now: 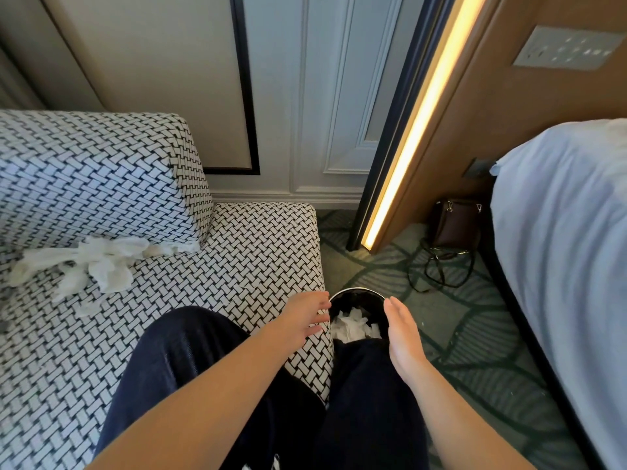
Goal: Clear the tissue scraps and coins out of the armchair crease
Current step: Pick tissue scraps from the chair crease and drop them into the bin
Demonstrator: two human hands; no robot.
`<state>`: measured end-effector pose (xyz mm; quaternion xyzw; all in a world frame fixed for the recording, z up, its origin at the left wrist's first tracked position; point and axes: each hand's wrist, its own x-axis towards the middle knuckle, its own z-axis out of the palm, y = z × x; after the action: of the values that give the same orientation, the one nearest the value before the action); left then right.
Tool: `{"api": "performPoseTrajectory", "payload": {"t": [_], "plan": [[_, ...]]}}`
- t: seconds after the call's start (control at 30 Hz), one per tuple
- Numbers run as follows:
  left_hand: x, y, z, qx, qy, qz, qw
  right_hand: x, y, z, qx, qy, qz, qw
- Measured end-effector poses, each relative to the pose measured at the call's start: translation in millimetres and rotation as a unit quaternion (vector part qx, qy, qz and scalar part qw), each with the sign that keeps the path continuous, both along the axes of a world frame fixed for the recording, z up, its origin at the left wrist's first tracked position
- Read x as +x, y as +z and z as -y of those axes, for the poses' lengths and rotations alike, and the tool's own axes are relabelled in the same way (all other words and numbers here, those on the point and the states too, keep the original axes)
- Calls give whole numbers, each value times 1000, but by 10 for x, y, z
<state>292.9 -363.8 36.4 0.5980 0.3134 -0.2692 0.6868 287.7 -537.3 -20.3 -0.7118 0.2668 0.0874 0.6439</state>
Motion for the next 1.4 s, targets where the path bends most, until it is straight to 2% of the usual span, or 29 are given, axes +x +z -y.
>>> {"api": "performPoseTrajectory", "payload": {"t": [0.13, 0.23, 0.47, 0.67, 0.8, 1.13, 1.4], "plan": [[-22, 148, -170, 13, 38, 39, 998, -44, 171, -135, -79, 67, 6, 995], [-47, 254, -364, -13, 83, 68, 994, -23, 347, -317, -109, 94, 32, 989], [-81, 542, -1080, -55, 168, 148, 973, 123, 825, -1163, -109, 169, 117, 973], [-224, 574, -1815, -61, 239, 179, 953, 102, 1000, -2078, -113, 278, 179, 937], [-446, 444, -2357, -44, 284, 164, 944, 14, 920, -2759, -79, 348, 178, 917], [-1008, 1, -3315, -25, 398, 60, 915, -259, 462, -3856, -64, 477, 159, 862], [-1264, -190, -3593, -17, 429, 19, 903, -192, 30, -4158, -125, 551, 150, 812]]}}
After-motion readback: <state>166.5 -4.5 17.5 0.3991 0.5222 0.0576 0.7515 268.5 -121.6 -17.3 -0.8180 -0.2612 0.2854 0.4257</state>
